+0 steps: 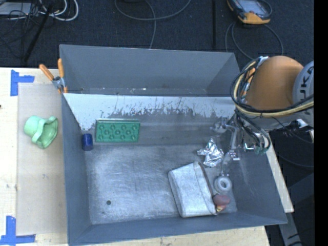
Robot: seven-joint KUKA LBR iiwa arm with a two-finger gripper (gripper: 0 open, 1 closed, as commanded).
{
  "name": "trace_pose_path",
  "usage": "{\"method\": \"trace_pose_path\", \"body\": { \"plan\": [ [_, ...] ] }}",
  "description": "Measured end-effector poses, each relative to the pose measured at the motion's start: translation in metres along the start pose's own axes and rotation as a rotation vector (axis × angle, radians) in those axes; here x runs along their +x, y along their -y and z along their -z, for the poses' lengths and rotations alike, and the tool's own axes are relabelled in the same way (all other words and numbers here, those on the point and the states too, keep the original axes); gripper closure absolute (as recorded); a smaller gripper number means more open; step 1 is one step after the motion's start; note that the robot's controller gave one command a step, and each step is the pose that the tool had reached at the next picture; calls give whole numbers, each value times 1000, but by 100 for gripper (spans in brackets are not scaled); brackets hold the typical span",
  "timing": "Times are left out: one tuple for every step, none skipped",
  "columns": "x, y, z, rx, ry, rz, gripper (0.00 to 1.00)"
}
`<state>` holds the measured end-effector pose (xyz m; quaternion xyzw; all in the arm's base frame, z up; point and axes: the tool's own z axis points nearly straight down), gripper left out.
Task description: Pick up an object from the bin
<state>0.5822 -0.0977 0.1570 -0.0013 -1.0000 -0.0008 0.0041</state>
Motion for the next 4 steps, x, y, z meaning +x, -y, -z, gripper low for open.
{"method": "trace_pose_path", "body": {
  "plan": [
    [-10,44,-78,-6,0,-165,0],
    [-10,44,-79,1,8,-158,100],
    [-14,56,31,3,18,-125,100],
    [-12,54,73,4,13,321,100]
  ]
}}
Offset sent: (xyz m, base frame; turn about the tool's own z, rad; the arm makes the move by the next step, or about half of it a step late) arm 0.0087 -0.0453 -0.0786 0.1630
